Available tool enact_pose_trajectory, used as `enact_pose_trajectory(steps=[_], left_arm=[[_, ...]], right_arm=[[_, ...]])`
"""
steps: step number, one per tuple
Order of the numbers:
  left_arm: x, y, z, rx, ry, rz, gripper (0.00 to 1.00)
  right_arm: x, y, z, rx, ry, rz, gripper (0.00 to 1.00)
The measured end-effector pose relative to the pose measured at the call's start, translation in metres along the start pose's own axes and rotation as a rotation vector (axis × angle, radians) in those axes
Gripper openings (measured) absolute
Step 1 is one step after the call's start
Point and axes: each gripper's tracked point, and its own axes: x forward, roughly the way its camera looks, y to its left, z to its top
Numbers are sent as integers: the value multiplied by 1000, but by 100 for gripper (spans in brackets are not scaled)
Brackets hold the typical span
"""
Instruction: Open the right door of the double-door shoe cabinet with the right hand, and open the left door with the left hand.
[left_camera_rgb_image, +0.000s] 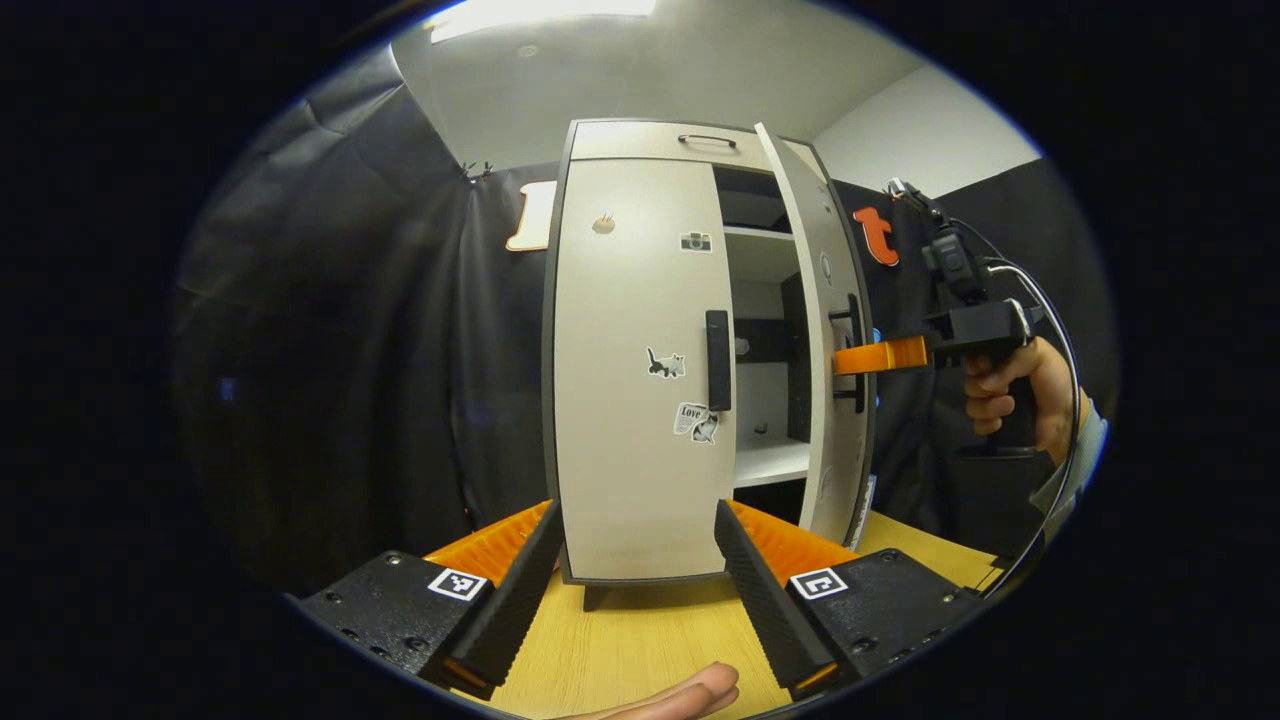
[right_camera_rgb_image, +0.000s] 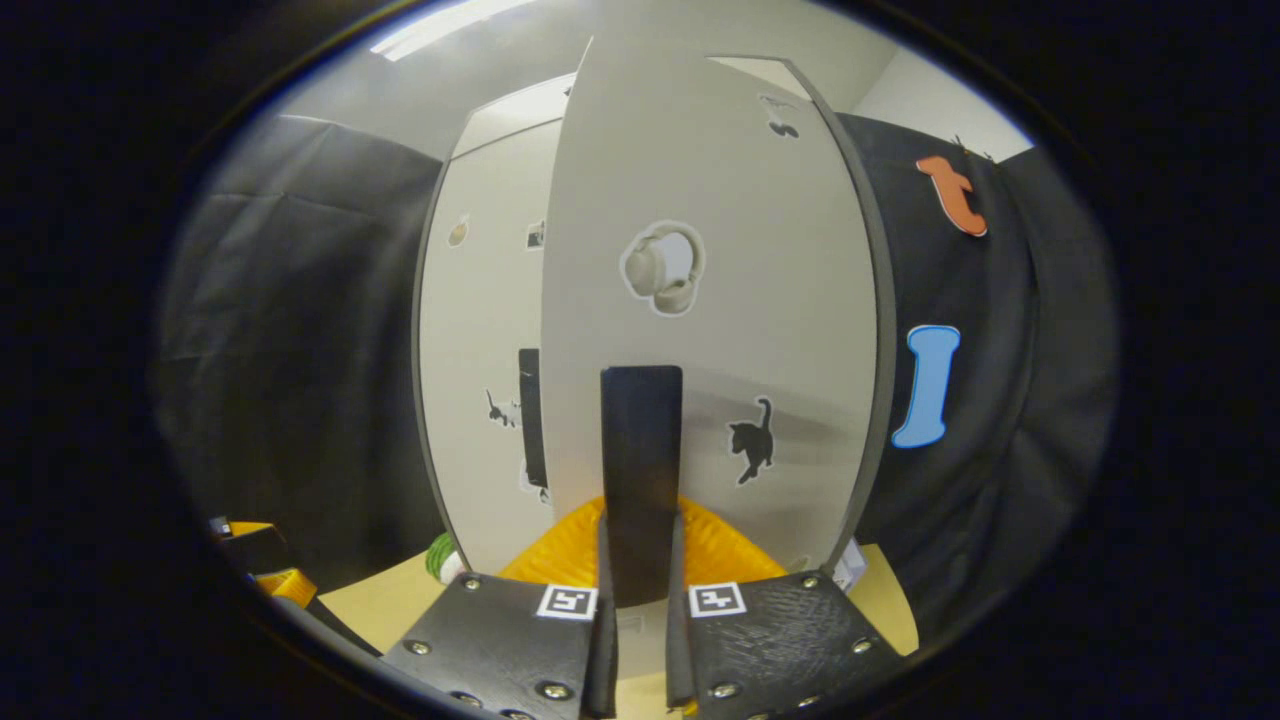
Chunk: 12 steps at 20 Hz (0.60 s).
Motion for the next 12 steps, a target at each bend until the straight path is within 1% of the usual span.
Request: enact_pose_trajectory(steps=[1, 12], left_arm=[[-1, -1, -1, -4, 0, -2, 94], [0, -16, -7, -24, 9, -38, 95]], right_arm=[[-4, -2, 0, -1, -1, 1, 19], [-39, -31, -3, 18, -12, -19, 19]])
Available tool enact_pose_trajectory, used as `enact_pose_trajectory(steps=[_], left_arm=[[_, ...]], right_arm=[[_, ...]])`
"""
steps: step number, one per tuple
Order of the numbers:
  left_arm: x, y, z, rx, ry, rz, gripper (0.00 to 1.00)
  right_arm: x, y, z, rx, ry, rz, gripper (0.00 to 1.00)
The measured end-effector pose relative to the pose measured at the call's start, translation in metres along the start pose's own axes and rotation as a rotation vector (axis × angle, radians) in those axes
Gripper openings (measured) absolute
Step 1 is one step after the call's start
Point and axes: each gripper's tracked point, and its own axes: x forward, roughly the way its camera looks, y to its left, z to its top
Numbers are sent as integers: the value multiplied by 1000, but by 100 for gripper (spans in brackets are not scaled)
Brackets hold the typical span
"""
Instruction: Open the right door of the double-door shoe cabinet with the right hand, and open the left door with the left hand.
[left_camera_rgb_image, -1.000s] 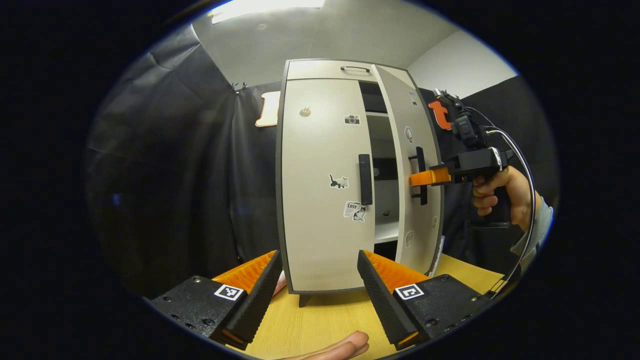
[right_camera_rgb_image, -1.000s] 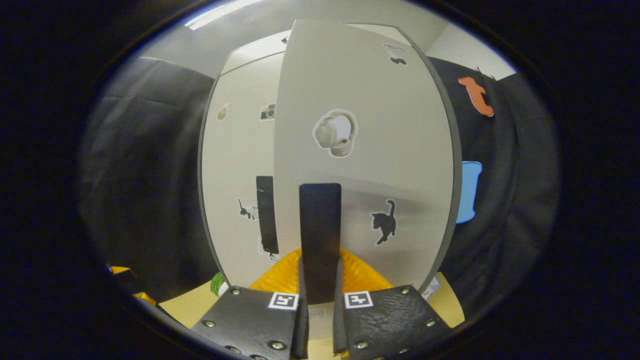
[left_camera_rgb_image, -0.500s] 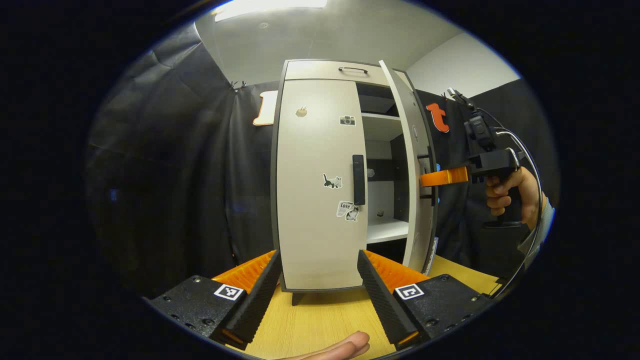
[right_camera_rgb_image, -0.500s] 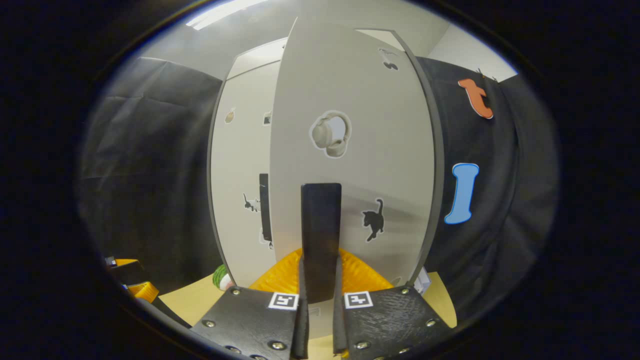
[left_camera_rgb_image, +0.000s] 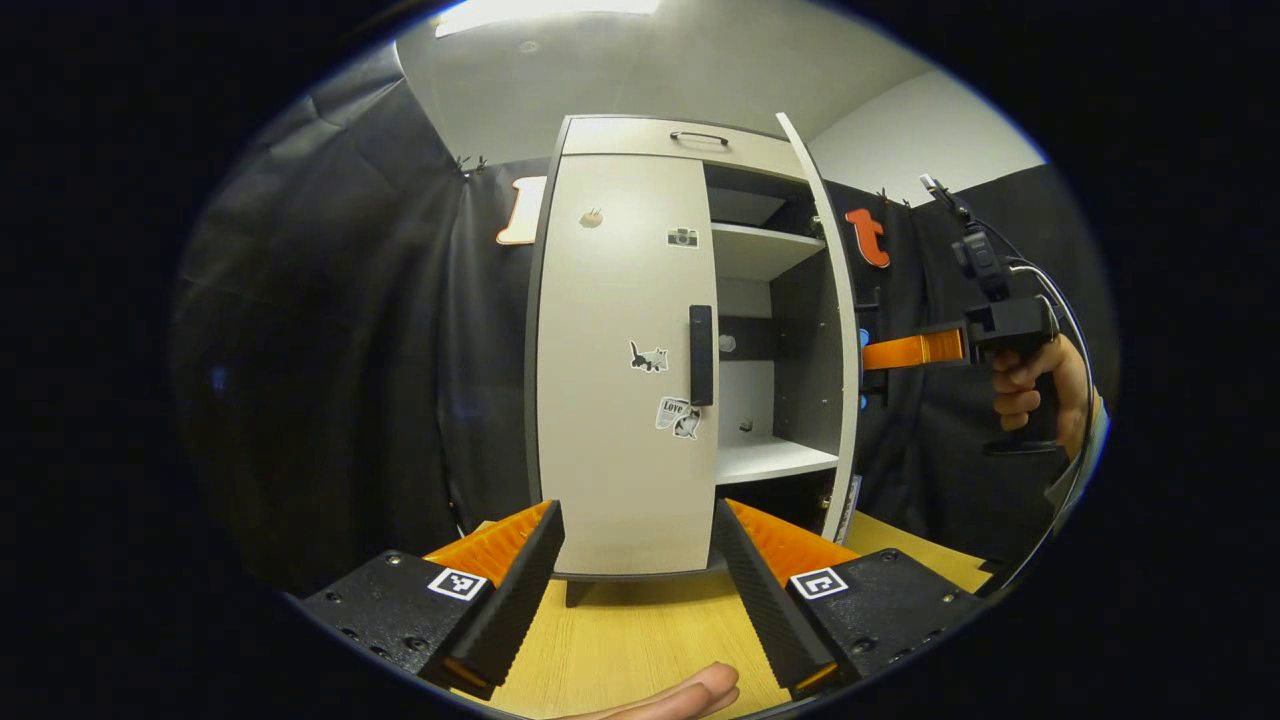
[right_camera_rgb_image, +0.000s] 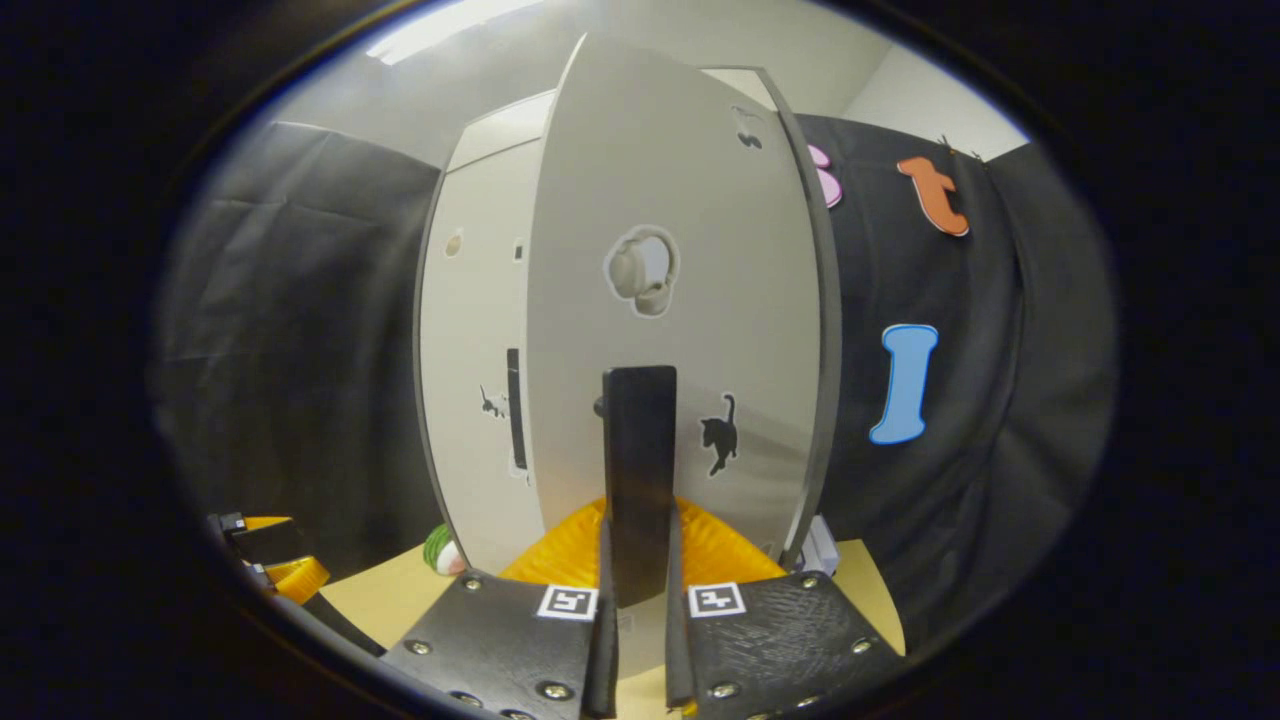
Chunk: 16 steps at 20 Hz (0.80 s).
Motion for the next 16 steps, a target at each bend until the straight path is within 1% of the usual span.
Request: enact_pose_trajectory(steps=[13, 16], left_arm=[[0, -8, -5, 5, 2, -14, 95], [1, -14, -6, 15, -6, -28, 95]], right_arm=[[-28, -37, 1, 22, -7, -51, 18], [-33, -46, 1, 17, -5, -60, 18]])
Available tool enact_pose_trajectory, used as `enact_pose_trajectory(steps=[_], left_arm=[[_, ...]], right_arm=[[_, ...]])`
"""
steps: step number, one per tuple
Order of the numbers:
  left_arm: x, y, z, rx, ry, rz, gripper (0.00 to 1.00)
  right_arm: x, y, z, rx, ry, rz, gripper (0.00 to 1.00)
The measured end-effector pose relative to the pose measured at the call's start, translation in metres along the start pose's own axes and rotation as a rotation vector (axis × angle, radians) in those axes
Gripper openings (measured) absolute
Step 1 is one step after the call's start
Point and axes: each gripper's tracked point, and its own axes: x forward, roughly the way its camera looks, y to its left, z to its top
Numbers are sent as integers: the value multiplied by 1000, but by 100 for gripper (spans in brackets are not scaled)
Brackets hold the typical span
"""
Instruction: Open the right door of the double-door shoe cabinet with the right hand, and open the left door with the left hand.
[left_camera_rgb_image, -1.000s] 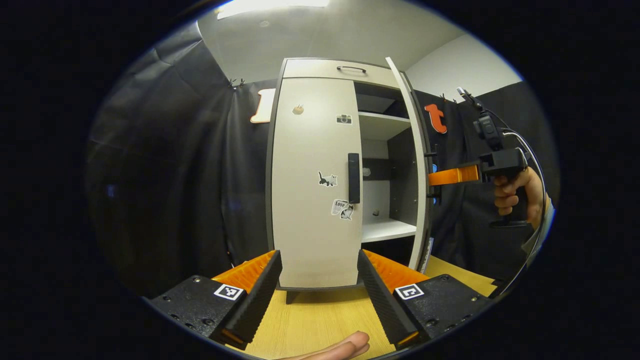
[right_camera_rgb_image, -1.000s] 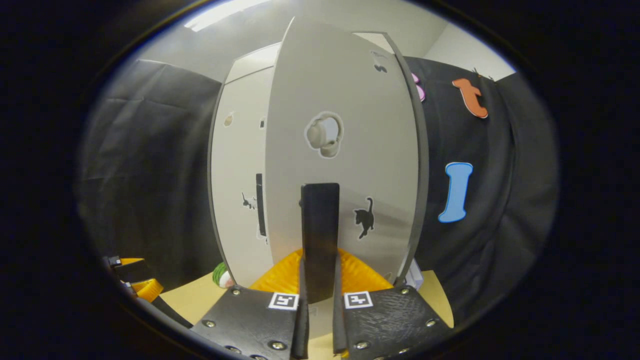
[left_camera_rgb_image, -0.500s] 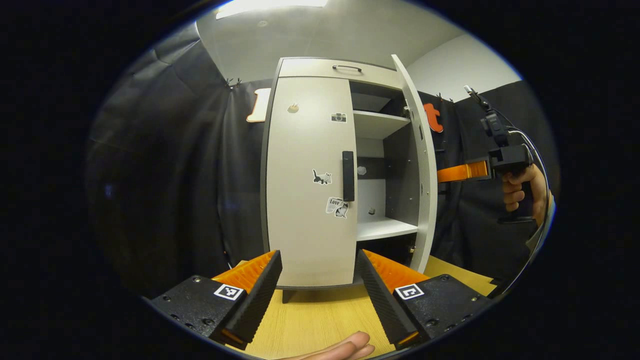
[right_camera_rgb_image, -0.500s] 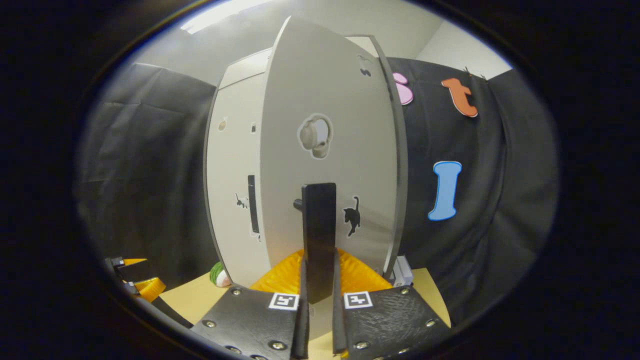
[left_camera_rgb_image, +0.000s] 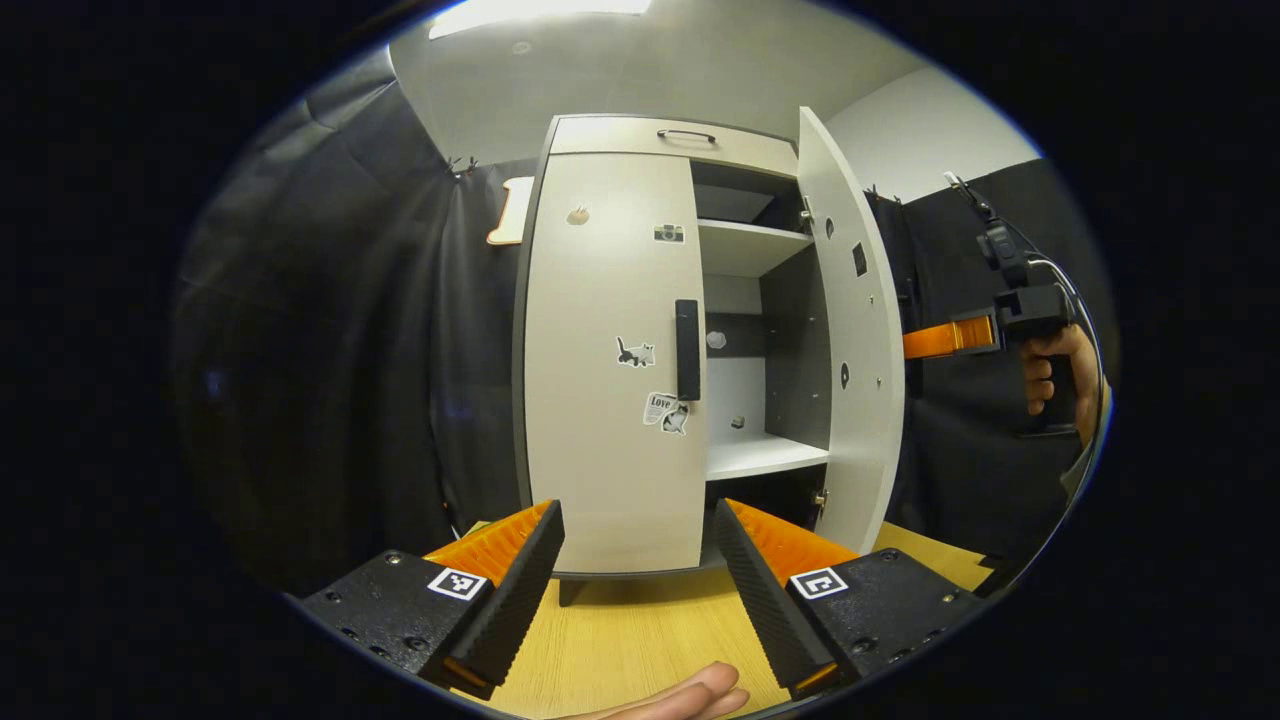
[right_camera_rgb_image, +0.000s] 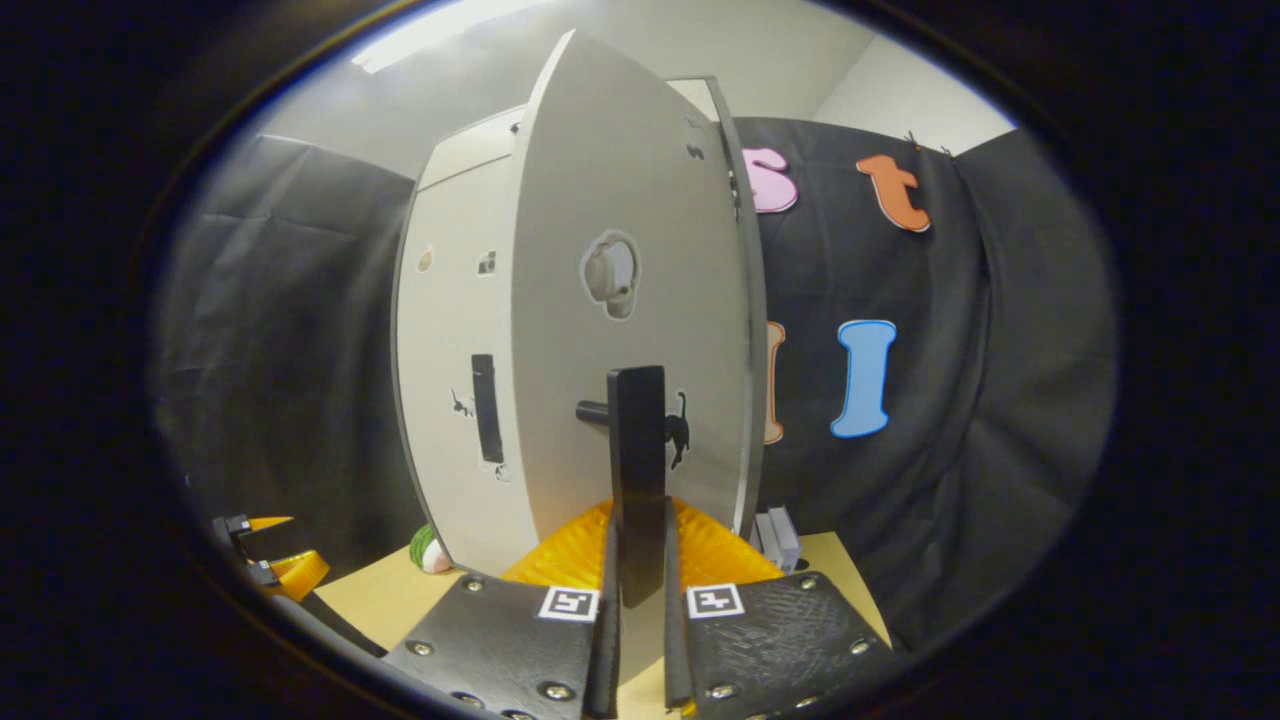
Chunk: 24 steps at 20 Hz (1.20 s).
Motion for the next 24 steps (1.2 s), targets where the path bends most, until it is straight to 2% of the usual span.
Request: enact_pose_trajectory(steps=[2, 3, 7, 11, 13, 15, 19, 21, 24], left_arm=[[2, -5, -3, -8, 5, -10, 94], [3, -8, -6, -11, 11, -15, 94], [10, -12, -12, -10, 28, -14, 95], [15, -18, -12, -9, 23, -24, 95], [22, -22, -14, -8, 26, -28, 95], [27, -24, -17, -6, 42, -20, 95], [32, -28, -16, 8, 47, -12, 95], [34, -28, -13, -3, 41, -12, 95], [40, -26, -8, 8, 40, 5, 94]], right_arm=[[3, -8, 0, -18, -6, -37, 18], [-2, -15, 0, -21, -3, -60, 2], [-12, -47, 3, -12, -12, -118, 3], [-17, -102, 3, 3, -35, -224, 2], [-17, -96, -2, 91, -26, -128, 1], [-15, -97, -2, 142, -34, -90, 2], [-17, -95, -3, 141, -47, -80, 2], [-20, -100, -3, 129, -55, -103, 2], [-23, -96, -5, 158, -73, -96, 6]])
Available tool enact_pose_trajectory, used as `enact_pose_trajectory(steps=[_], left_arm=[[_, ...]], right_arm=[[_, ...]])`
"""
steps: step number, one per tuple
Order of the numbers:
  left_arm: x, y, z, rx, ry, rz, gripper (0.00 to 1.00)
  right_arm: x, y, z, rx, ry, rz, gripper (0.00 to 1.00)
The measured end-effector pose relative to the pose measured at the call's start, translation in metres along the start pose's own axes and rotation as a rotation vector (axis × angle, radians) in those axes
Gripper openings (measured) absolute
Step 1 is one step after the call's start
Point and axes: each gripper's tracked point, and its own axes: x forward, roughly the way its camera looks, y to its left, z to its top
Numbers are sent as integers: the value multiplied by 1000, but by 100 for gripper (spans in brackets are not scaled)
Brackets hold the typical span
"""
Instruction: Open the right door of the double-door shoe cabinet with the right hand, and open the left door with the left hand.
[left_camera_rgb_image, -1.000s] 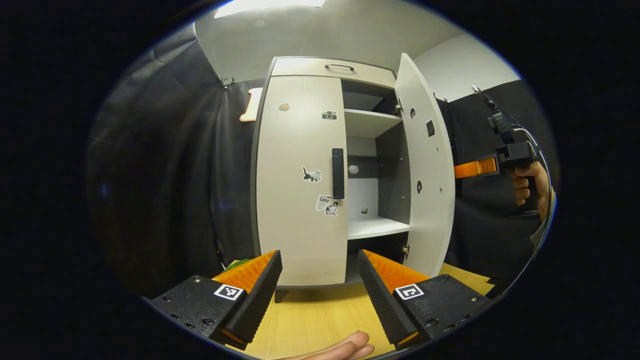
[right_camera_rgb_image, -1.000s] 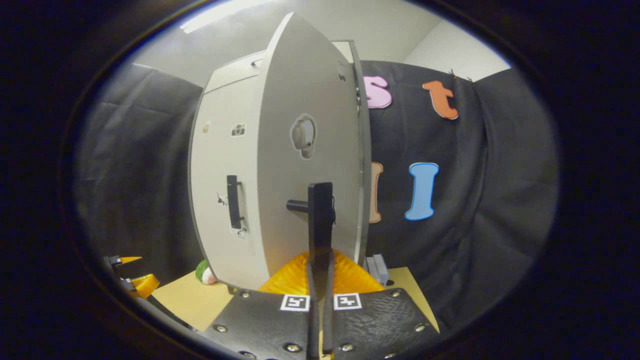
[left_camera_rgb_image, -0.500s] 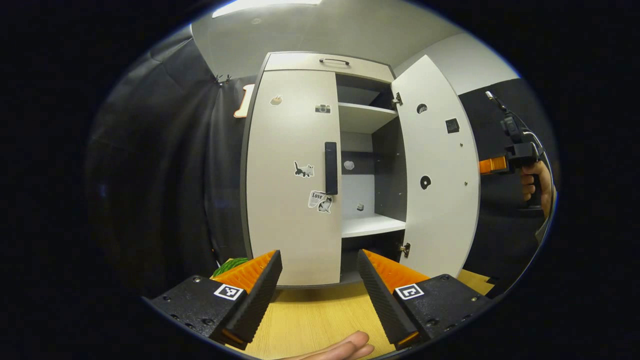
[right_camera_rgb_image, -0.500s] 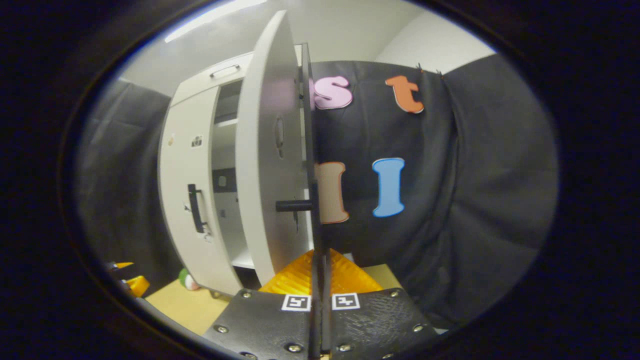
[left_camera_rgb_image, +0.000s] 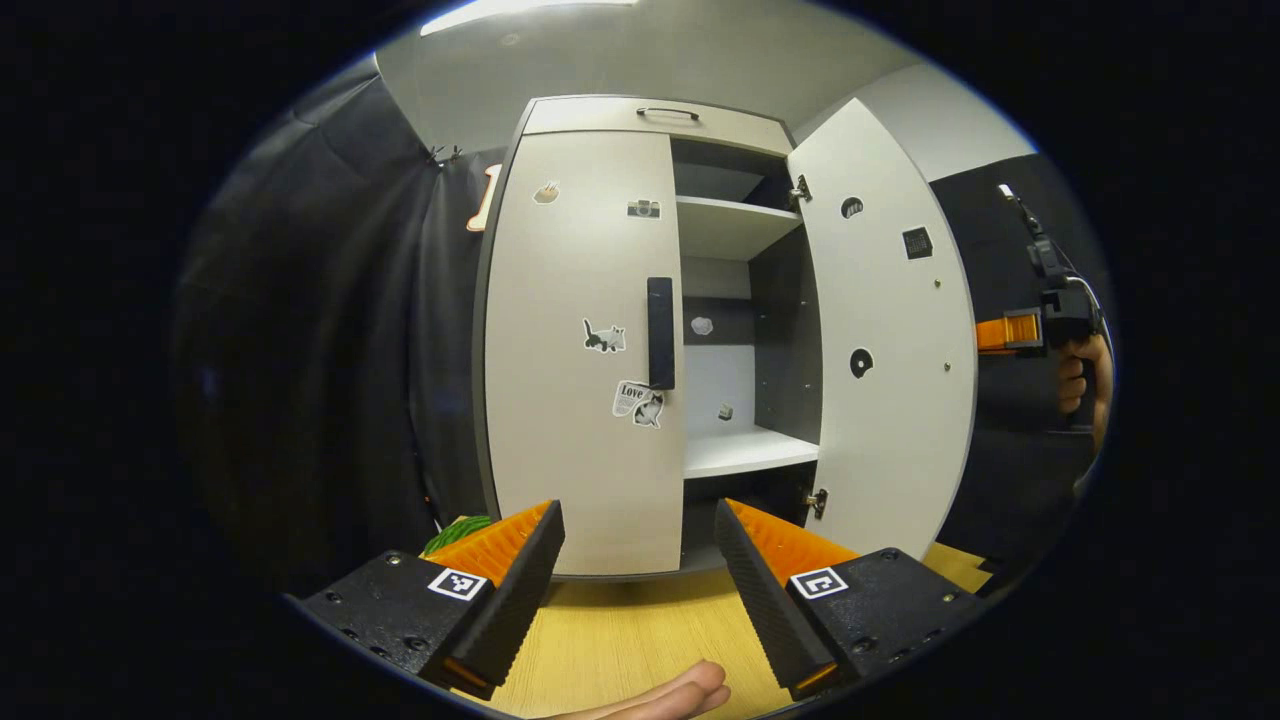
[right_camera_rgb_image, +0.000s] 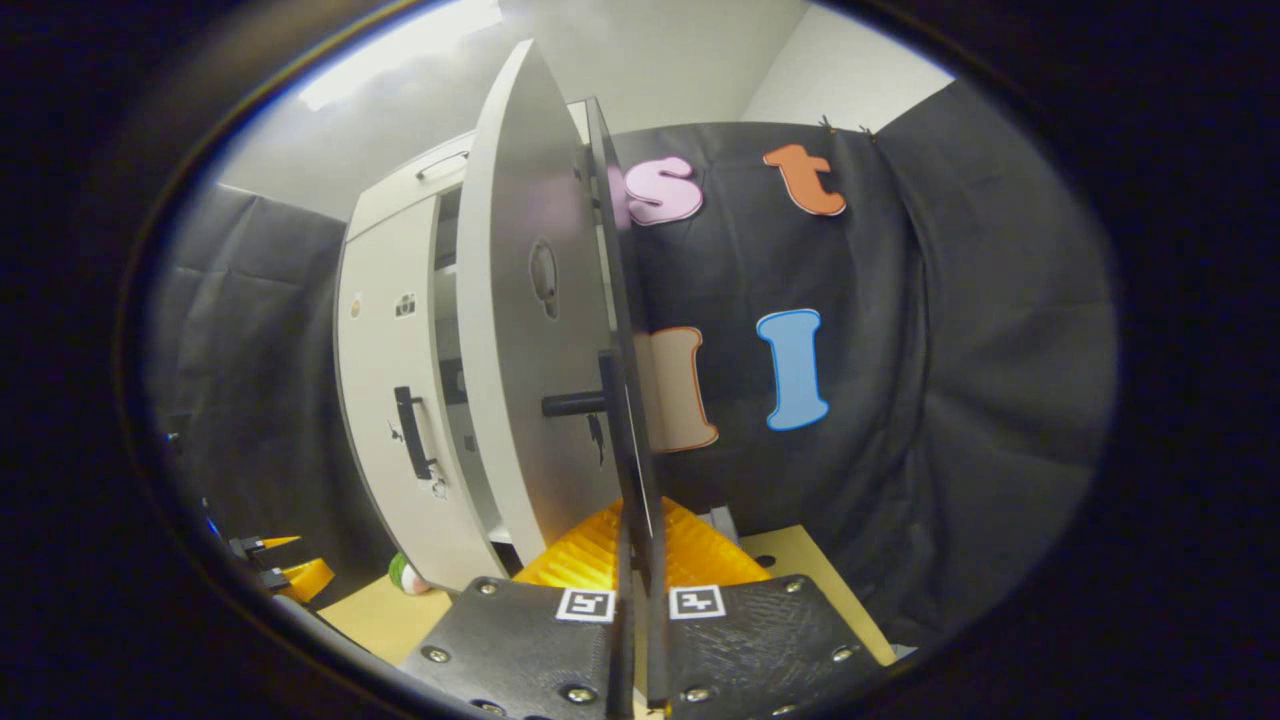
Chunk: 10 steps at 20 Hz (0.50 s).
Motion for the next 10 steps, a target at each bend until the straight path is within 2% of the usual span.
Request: enact_pose_trajectory(steps=[2, 4, 7, 8, 9, 10], left_arm=[[2, 2, 5, 17, -5, 13, 94], [11, -1, 14, 21, -22, -4, 94], [22, -14, 26, -41, -51, -54, 94], [26, -17, 31, -44, -55, -61, 95], [29, -17, 35, -37, -58, -58, 95], [31, -17, 40, -25, -63, -50, 95]], right_arm=[[-8, -7, 2, 8, -28, -18, 6], [-18, -14, 8, -9, -75, -35, 29], [-40, -28, 19, -21, -148, -86, 67], [-48, -29, 22, -13, -169, -97, 75], [-57, -27, 25, 0, -188, -99, 88], [-69, -23, 25, 12, -202, -92, 92]])
